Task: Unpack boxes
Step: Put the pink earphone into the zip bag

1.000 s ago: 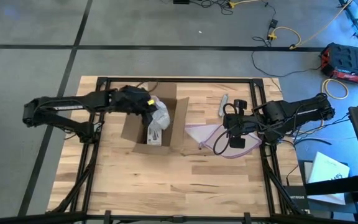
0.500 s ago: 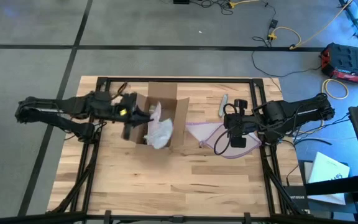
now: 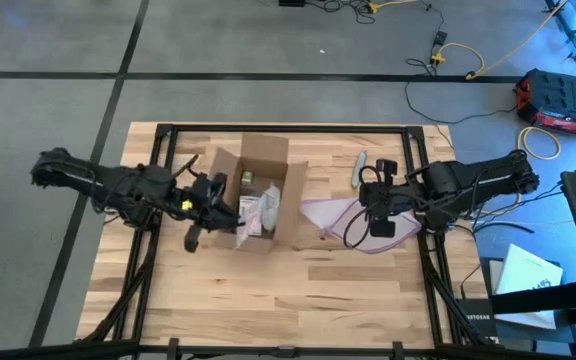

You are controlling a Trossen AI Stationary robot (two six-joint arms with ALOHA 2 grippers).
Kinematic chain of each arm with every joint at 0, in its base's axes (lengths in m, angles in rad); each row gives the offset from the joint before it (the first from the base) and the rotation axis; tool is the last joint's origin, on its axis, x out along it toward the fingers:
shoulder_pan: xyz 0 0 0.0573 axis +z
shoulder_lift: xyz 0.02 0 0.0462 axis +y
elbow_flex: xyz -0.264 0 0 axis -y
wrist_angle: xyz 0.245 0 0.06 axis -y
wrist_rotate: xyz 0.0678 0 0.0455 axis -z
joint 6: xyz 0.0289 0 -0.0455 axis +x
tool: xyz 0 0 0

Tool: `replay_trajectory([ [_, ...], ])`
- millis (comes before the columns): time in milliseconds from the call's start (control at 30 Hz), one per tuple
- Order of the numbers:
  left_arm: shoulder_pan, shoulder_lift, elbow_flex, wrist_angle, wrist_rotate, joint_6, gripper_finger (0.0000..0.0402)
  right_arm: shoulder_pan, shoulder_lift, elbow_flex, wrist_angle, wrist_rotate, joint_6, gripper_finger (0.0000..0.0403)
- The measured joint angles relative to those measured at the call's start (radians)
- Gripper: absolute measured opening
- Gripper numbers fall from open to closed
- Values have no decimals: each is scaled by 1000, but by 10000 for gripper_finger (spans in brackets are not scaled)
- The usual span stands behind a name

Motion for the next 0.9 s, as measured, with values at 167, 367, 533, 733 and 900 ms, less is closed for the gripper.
replay_trajectory([
  [167,-27,105,0,232,52,26,0,-45,0,0,64,-38,28,0],
  [367,-24,324,50,403,149,62,0,-84,29,1,86,-85,31,0],
  [533,23,504,220,438,195,154,0,-115,93,1,73,-98,30,0],
  [733,83,659,378,426,324,167,0,-127,141,1,83,-32,31,0],
  [900,87,721,387,458,374,173,0,-176,139,1,90,-47,27,0],
])
